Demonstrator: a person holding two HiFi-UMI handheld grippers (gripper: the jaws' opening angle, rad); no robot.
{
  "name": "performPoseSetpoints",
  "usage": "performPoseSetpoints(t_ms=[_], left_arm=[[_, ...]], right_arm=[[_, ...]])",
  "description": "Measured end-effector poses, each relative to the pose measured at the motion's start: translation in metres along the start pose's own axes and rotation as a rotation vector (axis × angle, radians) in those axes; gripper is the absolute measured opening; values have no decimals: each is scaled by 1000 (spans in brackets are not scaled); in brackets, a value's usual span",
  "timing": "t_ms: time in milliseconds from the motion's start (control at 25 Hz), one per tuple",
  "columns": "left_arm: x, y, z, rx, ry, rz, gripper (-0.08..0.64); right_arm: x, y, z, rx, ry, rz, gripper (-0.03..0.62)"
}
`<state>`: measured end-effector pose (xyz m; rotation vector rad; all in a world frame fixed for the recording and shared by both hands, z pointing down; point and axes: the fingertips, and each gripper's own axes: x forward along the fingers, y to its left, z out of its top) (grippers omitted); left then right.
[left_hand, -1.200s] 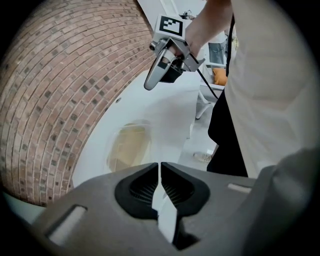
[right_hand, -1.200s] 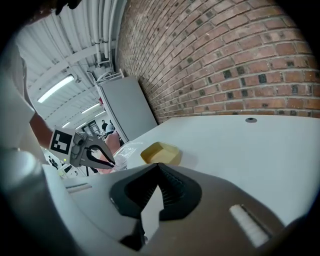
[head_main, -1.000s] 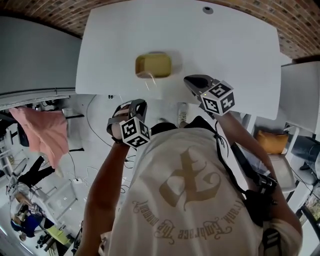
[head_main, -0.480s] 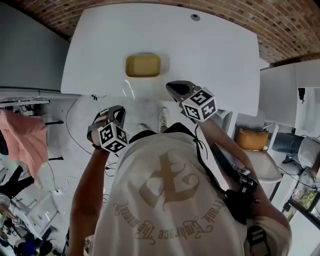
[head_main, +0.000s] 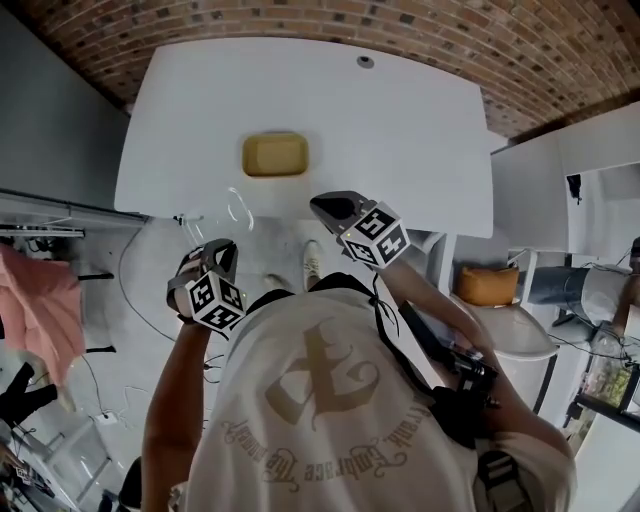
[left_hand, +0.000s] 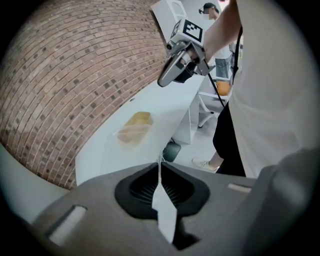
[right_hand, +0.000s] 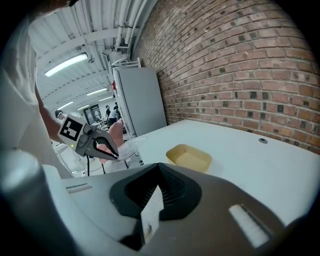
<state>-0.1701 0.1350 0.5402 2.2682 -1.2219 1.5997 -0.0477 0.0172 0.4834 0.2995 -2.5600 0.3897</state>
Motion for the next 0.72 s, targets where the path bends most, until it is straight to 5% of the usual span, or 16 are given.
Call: performPoseSetpoints(t_ms=[720], left_arm=[[-27, -15, -22, 5, -45, -2, 20]], right_arm=[[-3, 37, -1, 26, -39, -60, 8]])
